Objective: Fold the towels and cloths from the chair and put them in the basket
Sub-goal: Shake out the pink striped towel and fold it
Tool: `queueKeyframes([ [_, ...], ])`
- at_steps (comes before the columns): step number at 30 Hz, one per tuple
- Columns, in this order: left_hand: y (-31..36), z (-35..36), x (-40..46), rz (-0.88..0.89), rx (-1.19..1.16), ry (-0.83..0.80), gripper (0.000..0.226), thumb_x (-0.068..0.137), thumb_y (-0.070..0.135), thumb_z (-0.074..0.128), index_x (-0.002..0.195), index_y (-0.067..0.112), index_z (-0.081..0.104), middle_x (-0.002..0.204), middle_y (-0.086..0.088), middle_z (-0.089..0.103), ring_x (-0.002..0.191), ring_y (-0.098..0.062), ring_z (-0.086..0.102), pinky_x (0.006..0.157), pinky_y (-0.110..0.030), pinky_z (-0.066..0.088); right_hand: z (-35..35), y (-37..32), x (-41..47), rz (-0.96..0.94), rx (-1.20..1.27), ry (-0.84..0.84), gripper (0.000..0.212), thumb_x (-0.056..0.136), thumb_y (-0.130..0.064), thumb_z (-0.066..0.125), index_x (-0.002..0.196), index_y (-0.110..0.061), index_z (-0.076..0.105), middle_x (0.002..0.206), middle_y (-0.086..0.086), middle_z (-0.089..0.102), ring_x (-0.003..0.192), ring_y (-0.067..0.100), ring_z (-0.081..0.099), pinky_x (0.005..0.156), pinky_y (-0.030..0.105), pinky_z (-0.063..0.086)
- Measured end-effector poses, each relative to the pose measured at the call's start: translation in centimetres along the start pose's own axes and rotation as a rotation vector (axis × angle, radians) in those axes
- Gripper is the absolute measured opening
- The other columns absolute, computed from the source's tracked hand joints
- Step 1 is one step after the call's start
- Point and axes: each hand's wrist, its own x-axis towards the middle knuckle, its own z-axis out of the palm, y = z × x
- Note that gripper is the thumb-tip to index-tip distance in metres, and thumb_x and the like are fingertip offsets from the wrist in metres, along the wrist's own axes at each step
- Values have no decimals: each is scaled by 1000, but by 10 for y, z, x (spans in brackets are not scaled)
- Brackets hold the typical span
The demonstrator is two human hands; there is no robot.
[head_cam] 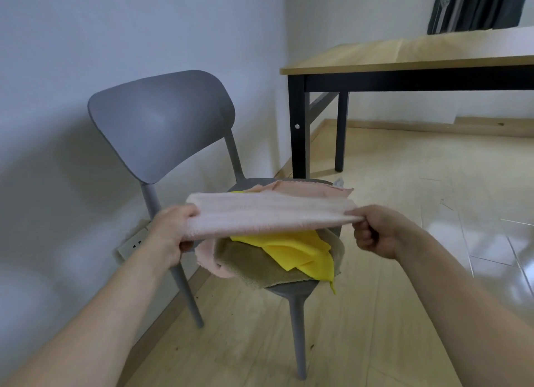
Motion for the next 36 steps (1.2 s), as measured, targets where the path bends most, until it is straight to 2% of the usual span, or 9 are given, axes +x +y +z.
queueKeyframes([
  [5, -22, -9, -10, -260, 167, -38, 29, 84, 8, 54, 64, 16, 35, 52, -2, 31, 42, -14, 25, 39, -12, 22, -1, 30, -9, 186, -221, 10, 27, 94, -7, 44, 68, -13, 48, 39, -2, 37, 34, 10, 31, 33, 16, 25],
  [11, 38, 54, -27, 142, 91, -54, 17, 81, 5, 55, 68, 14, 51, 68, -9, 44, 60, -22, 42, 53, -26, 34, 1, 36, -15, 96, -181, 38, 20, 96, 0, 42, 114, 2, 51, 99, 22, 61, 72, 29, 63, 53, 33, 53],
  [15, 54, 127, -63, 284, 199, -330, 18, 85, 2, 49, 74, 16, 52, 62, -5, 46, 54, -20, 44, 52, -25, 37, 1, 41, -21, 23, -33, 76, 33, 92, 9, 39, 117, -13, 42, 116, 18, 45, 85, 33, 56, 69, 42, 57],
  [19, 39, 168, -86, 214, 314, -741, 14, 97, 18, 50, 107, 11, 57, 74, -10, 68, 60, -20, 61, 59, -29, 51, -4, 46, -22, 114, 196, -7, 30, 99, -25, 41, 109, -1, 58, 94, 15, 62, 79, 28, 58, 68, 38, 51],
  [21, 23, 171, -78, 225, 355, -671, 16, 97, 16, 45, 110, 18, 55, 80, -8, 69, 67, -20, 60, 64, -31, 50, -10, 50, -16, 178, 214, -53, 62, 98, -54, 30, 107, -1, 62, 99, 14, 65, 89, 29, 60, 72, 38, 52],
  [23, 5, 166, -62, 318, 520, -519, 24, 93, 10, 42, 111, 16, 56, 87, -6, 68, 73, -17, 57, 66, -29, 46, -14, 53, -10, 204, 168, -44, 66, 93, -64, 35, 104, -5, 64, 103, 12, 66, 93, 29, 61, 74, 37, 54],
  [28, -32, 137, -41, 558, 833, -360, 29, 88, 24, 51, 117, 22, 56, 124, -1, 51, 111, -20, 46, 91, -29, 40, -12, 47, -9, 203, 44, -21, 15, 94, -12, 51, 105, -3, 54, 86, 14, 56, 69, 23, 55, 51, 29, 54],
  [32, -58, 119, -60, 733, 1166, -370, 77, 71, 67, 48, 138, 31, 37, 135, 6, 29, 125, -20, 27, 104, -32, 31, -13, 27, -12, 104, 66, -56, 11, 89, -2, 47, 96, 0, 56, 89, 14, 59, 73, 23, 59, 54, 30, 54],
  [36, -72, 120, -67, 992, 1479, -137, 79, 72, 63, 36, 142, 26, 30, 142, 0, 31, 123, -25, 36, 91, -38, 40, -9, 9, -17, -16, -5, -14, 26, 86, 10, 44, 108, -3, 51, 105, 19, 56, 73, 25, 58, 61, 32, 55],
])
